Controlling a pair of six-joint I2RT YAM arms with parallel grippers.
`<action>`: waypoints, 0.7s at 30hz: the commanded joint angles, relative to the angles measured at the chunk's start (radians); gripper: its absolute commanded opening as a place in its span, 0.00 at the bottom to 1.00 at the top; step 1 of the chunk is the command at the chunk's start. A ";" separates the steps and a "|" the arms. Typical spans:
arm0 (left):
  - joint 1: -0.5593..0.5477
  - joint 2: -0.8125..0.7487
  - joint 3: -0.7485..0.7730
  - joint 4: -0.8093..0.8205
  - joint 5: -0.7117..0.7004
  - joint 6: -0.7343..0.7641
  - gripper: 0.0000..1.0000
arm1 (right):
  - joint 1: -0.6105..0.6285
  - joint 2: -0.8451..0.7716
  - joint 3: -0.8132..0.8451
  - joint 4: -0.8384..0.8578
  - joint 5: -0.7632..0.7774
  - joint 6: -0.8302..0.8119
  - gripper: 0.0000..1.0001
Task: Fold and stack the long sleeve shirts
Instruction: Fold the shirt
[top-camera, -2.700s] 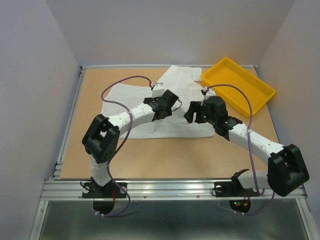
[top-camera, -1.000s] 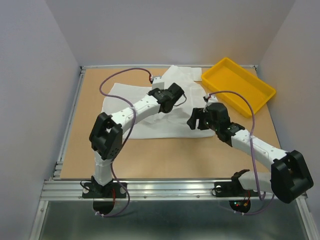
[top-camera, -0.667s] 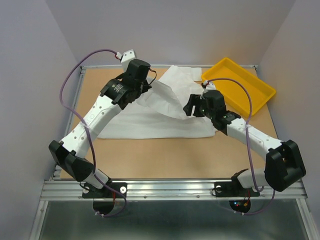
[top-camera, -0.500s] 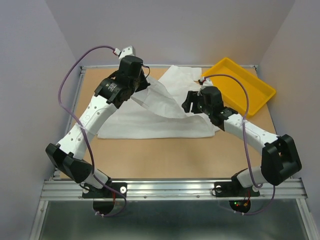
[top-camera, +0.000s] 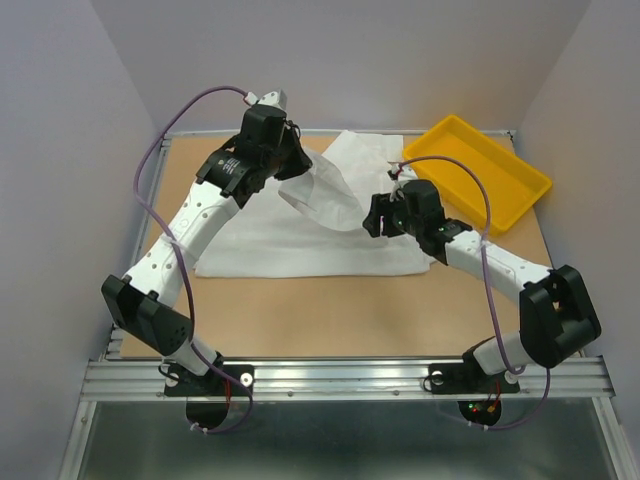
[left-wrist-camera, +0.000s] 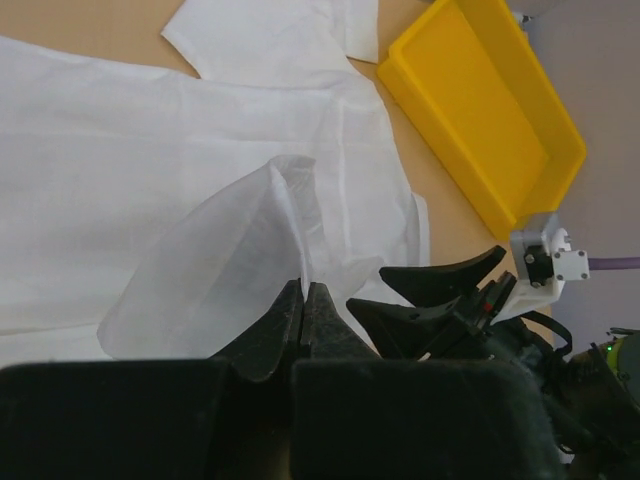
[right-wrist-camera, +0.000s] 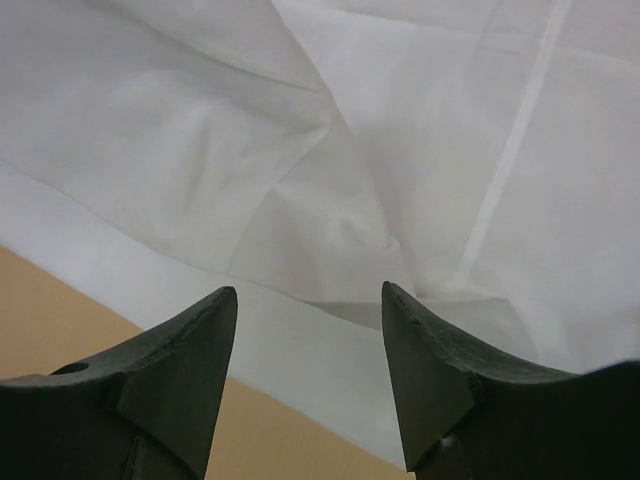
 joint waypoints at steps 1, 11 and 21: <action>0.007 -0.028 0.056 0.034 0.069 -0.012 0.00 | -0.005 -0.007 -0.028 0.041 -0.015 -0.036 0.65; 0.028 -0.099 0.001 -0.006 0.043 -0.055 0.00 | -0.005 0.095 0.105 0.046 -0.231 -0.193 0.65; 0.087 -0.122 -0.056 -0.009 0.042 -0.066 0.00 | -0.005 0.172 0.103 0.043 -0.322 -0.262 0.51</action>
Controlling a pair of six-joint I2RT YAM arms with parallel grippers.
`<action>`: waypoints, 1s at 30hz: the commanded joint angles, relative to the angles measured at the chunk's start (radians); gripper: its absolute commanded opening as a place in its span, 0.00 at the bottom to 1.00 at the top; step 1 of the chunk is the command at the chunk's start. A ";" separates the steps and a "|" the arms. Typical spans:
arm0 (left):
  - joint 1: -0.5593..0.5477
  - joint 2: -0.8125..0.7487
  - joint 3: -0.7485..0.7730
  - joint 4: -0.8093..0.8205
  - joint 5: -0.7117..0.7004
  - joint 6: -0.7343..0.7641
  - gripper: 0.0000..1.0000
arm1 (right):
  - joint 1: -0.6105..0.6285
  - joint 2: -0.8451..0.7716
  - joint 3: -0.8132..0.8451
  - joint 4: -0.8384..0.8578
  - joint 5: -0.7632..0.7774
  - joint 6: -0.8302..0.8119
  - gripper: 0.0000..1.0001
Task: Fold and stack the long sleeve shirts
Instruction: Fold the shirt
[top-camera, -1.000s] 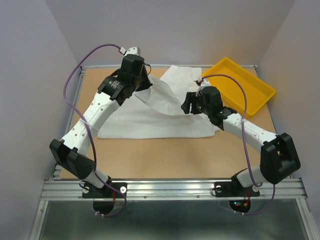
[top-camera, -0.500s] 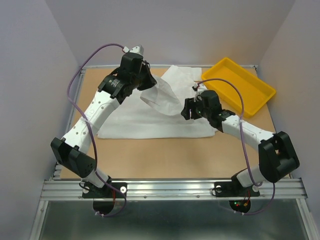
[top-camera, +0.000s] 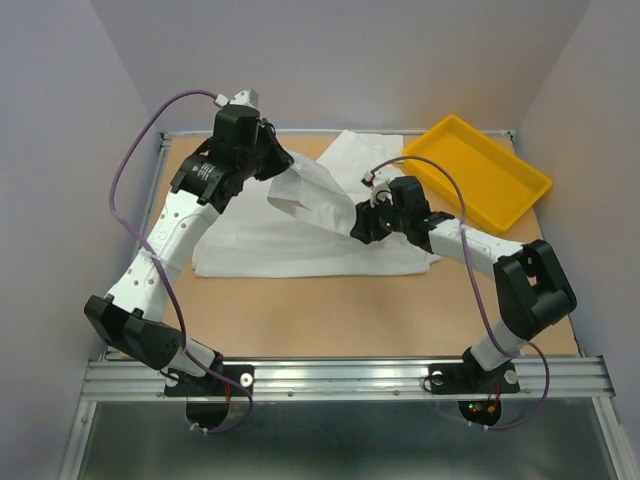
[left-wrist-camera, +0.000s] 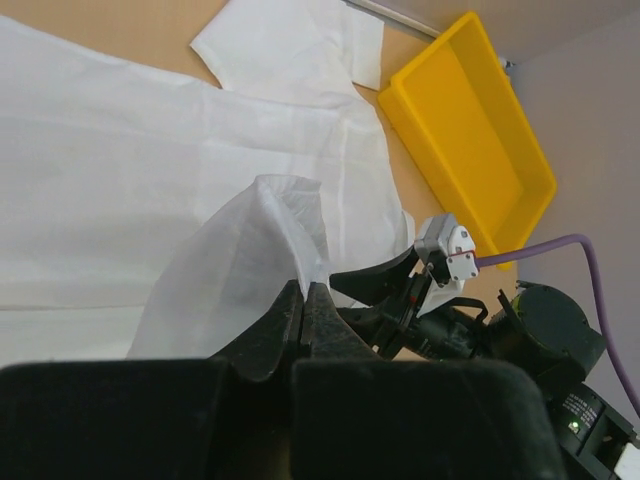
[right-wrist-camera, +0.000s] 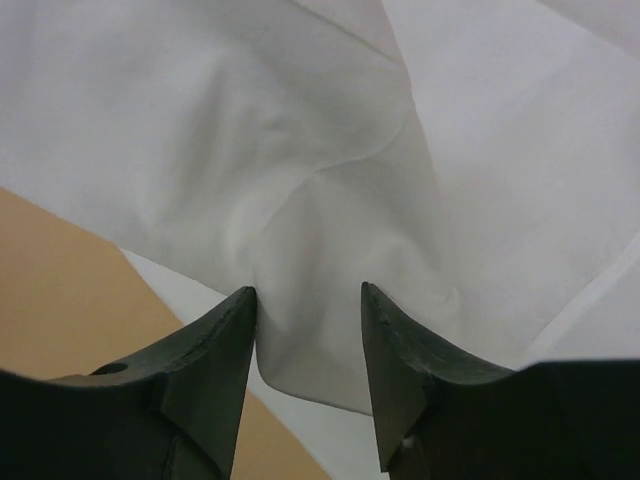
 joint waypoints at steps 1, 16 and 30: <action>0.018 -0.033 -0.033 0.018 0.004 -0.010 0.00 | -0.004 -0.005 0.023 0.035 -0.050 -0.045 0.46; 0.077 -0.081 -0.244 0.127 0.047 -0.099 0.00 | -0.005 -0.184 -0.285 0.035 0.087 0.100 0.06; 0.110 -0.208 -0.556 0.168 -0.080 -0.127 0.00 | -0.005 -0.209 -0.281 0.033 0.030 0.208 0.44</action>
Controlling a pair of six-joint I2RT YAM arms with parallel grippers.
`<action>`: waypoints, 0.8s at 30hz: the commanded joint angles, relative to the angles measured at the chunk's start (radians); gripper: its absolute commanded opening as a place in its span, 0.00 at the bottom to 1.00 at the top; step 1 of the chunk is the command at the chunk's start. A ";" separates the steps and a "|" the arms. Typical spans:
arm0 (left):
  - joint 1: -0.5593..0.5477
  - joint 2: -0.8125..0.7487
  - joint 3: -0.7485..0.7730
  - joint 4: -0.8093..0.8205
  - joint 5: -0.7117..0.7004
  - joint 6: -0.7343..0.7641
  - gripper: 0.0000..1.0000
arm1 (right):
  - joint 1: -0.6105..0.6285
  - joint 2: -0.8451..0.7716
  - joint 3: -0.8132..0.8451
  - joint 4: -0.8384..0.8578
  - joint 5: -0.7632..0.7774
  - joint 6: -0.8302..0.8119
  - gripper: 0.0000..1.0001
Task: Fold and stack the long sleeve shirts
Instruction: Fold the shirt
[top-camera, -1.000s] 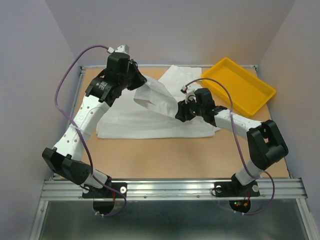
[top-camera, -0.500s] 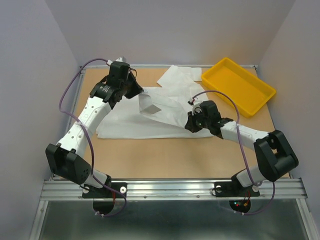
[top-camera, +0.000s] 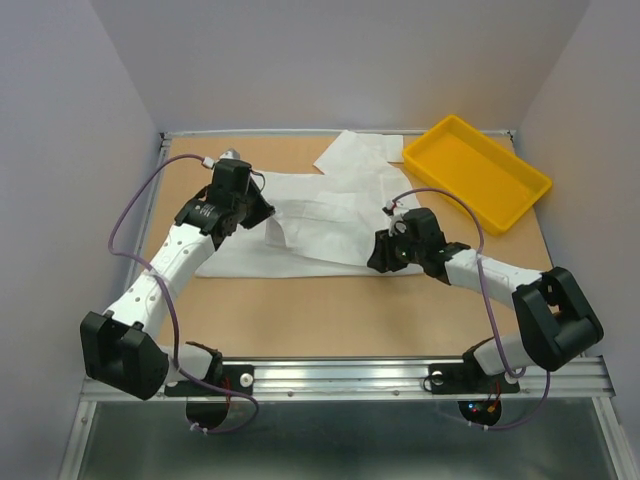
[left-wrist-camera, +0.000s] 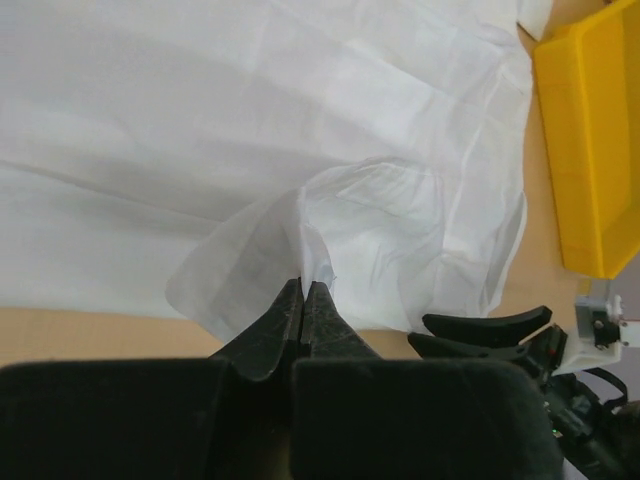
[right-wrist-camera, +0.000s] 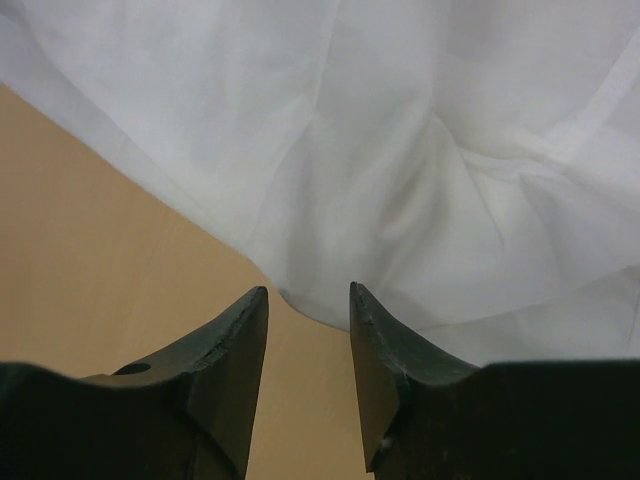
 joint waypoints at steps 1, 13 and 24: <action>0.023 -0.050 -0.087 0.041 -0.084 -0.008 0.00 | -0.005 -0.030 0.028 0.027 -0.020 0.036 0.44; 0.034 -0.184 -0.110 -0.002 0.050 -0.080 0.00 | -0.005 -0.209 0.008 0.024 0.133 0.091 0.45; -0.150 -0.239 -0.113 0.003 0.150 -0.065 0.00 | -0.004 -0.319 -0.021 0.027 0.336 0.135 0.48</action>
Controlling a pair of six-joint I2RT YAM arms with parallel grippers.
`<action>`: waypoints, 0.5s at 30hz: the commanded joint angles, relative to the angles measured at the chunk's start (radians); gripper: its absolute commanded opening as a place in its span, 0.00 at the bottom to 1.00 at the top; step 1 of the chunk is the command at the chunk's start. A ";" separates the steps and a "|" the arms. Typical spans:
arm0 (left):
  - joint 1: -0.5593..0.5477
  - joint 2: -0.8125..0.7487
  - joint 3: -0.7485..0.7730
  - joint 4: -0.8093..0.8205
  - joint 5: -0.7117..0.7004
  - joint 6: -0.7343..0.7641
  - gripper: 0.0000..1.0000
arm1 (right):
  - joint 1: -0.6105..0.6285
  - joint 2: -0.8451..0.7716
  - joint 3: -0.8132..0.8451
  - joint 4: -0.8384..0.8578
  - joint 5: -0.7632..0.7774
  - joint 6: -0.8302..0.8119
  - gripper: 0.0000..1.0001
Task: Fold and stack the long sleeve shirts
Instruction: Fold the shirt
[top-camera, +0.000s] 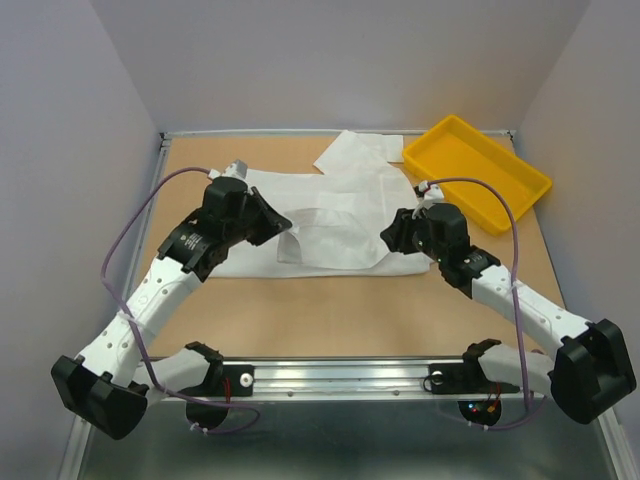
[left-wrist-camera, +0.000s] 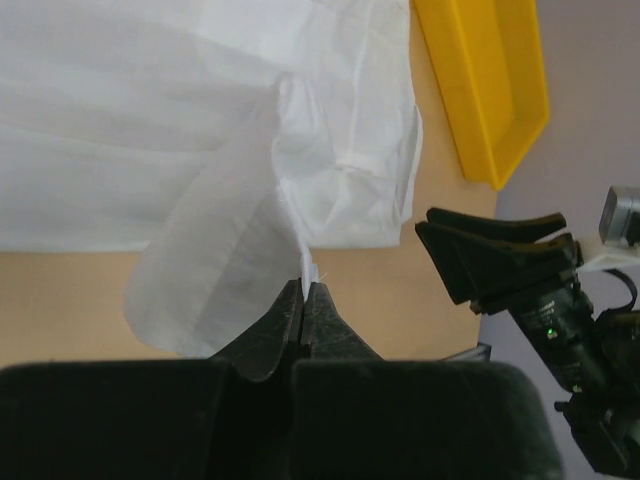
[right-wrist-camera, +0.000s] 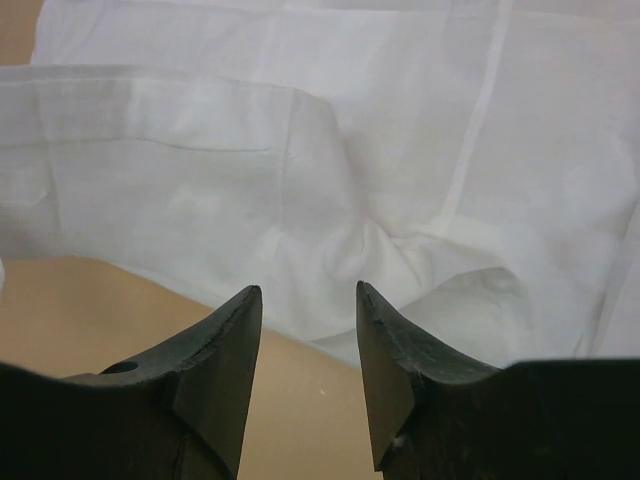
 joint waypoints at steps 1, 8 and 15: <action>-0.090 -0.014 -0.028 0.018 0.055 0.043 0.00 | -0.005 -0.030 -0.023 0.026 0.084 0.021 0.48; -0.118 -0.043 -0.039 -0.052 -0.059 0.087 0.00 | -0.005 -0.015 -0.024 0.027 0.069 0.019 0.48; 0.030 0.006 -0.051 -0.041 -0.178 0.087 0.00 | -0.005 -0.005 -0.032 0.027 0.039 0.018 0.48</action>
